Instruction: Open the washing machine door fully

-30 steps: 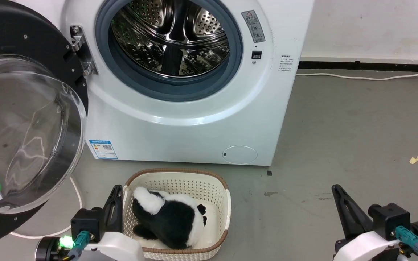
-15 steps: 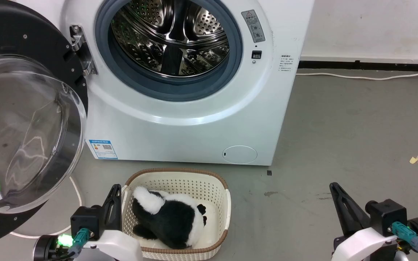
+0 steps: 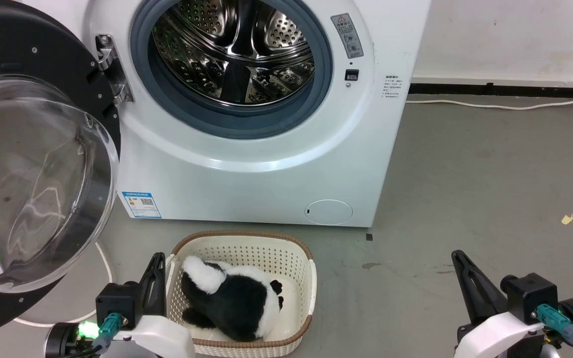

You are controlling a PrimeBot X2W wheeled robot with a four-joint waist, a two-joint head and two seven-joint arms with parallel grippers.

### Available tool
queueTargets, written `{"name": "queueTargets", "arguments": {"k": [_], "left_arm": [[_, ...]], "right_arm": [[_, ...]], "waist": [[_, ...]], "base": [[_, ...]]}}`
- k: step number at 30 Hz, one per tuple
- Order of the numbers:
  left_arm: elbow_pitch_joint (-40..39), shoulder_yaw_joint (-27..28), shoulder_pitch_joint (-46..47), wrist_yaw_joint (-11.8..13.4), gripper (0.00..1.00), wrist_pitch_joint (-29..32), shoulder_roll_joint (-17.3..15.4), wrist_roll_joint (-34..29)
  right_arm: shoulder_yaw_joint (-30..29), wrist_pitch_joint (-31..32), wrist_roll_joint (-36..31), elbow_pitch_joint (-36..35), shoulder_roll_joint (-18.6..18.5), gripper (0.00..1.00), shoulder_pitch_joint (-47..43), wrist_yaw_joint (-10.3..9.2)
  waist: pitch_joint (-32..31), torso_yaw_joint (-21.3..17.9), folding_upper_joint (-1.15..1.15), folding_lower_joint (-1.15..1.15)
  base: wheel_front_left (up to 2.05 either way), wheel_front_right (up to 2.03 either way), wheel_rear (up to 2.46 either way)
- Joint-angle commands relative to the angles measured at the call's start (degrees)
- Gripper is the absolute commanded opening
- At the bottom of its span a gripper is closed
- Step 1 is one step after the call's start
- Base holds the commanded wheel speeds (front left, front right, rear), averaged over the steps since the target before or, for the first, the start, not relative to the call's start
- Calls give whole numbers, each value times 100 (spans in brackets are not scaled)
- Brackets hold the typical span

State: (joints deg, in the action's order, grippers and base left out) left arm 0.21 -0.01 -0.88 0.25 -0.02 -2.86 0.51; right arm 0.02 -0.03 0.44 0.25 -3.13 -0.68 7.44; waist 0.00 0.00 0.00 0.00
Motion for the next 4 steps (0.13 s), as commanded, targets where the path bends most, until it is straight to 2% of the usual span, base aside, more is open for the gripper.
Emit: {"name": "queueTargets", "arguments": {"k": [1, 4], "left_arm": [[-21, 1, 88, -25, 0, 2, -2, -51], [-21, 1, 88, -25, 0, 2, -2, -51]], "right_arm": [[-2, 3, -44, -25, 25, 0, 68, 5], [-2, 3, -44, -25, 25, 0, 68, 5]], "waist": [[0, 0, 0, 0], [0, 0, 0, 0]], "base": [[0, 0, 0], [0, 0, 0]]}}
